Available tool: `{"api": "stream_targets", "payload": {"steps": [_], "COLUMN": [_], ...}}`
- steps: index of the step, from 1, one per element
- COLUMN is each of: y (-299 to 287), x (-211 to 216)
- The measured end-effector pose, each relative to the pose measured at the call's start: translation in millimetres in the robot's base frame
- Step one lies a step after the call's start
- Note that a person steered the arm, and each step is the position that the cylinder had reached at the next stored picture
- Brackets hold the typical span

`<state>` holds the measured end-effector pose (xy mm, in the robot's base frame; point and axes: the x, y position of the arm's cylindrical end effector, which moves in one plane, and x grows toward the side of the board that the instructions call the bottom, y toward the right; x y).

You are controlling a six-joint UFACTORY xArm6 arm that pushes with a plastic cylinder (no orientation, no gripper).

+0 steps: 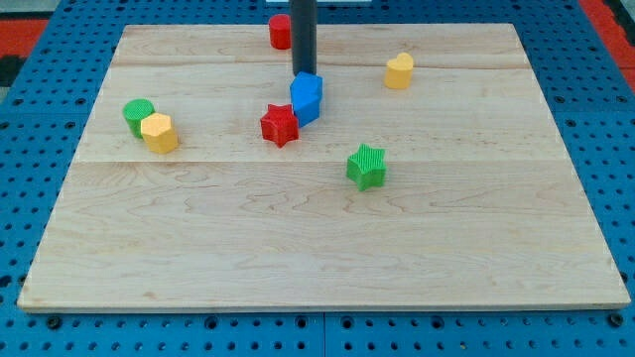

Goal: Push the red circle towards the left side of the board

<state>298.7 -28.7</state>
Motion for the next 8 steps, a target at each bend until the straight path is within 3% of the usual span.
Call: {"api": "stream_targets", "payload": {"steps": [1, 2, 3, 4, 7, 8], "y": [-17.6, 32.0, 26.3, -0.3, -180.9, -200.2], "x": [-19.3, -52.0, -103.9, -105.5, -96.8, -81.7]}}
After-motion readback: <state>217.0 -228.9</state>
